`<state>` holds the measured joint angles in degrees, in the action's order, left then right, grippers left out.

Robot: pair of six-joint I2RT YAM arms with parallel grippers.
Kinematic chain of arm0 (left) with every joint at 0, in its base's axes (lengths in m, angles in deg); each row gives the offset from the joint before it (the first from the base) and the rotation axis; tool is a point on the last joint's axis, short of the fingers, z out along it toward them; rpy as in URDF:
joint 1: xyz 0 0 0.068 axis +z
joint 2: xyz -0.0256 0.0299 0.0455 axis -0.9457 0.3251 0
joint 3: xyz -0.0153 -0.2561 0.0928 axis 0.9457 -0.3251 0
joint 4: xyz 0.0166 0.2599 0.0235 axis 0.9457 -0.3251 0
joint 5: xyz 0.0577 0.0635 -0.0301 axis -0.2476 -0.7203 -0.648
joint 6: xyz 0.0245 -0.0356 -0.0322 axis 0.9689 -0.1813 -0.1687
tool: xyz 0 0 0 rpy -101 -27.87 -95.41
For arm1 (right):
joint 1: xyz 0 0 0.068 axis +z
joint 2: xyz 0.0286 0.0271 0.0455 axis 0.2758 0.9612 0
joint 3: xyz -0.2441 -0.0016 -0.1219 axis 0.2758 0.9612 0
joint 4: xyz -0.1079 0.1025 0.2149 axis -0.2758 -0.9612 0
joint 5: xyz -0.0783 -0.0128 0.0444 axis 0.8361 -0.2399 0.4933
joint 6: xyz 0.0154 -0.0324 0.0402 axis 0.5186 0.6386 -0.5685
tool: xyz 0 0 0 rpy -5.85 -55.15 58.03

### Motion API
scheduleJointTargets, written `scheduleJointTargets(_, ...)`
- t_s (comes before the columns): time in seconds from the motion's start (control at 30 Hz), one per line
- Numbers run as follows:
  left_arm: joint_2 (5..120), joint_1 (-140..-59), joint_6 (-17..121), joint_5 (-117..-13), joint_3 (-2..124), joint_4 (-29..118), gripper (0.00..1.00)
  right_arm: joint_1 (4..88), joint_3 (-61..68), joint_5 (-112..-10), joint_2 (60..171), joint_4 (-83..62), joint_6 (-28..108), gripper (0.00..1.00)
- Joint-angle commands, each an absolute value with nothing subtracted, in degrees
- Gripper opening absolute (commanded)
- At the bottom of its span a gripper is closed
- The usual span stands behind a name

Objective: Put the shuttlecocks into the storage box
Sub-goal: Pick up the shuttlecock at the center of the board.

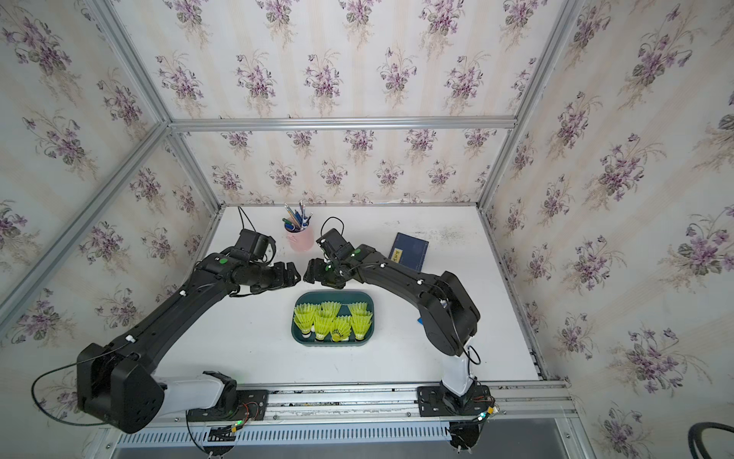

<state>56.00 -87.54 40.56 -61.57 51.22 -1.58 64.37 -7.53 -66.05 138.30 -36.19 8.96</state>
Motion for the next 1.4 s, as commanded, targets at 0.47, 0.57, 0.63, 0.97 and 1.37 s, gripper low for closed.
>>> scheduleJointTargets(0.47,64.8,-82.4,47.6,-49.0,52.2,7.4,0.96,61.2,-15.6,-59.7,154.0,-28.5,-15.9,0.70)
scheduleJointTargets(0.57,67.2,-82.4,47.6,-47.1,53.5,9.2,0.96,60.3,-16.9,-58.1,155.6,-28.1,-17.8,0.70)
scheduleJointTargets(0.63,69.0,-82.4,47.4,-46.5,54.4,10.2,0.95,59.6,-17.5,-57.2,156.4,-27.7,-19.5,0.70)
scheduleJointTargets(0.97,73.1,-82.4,46.0,-46.7,56.8,12.1,0.94,56.6,-21.3,-52.5,159.7,-30.2,-21.4,0.69)
scheduleJointTargets(1.37,74.5,-82.1,45.9,-47.9,57.8,12.6,0.93,56.3,-28.8,-47.5,165.4,-35.8,-23.6,0.62)
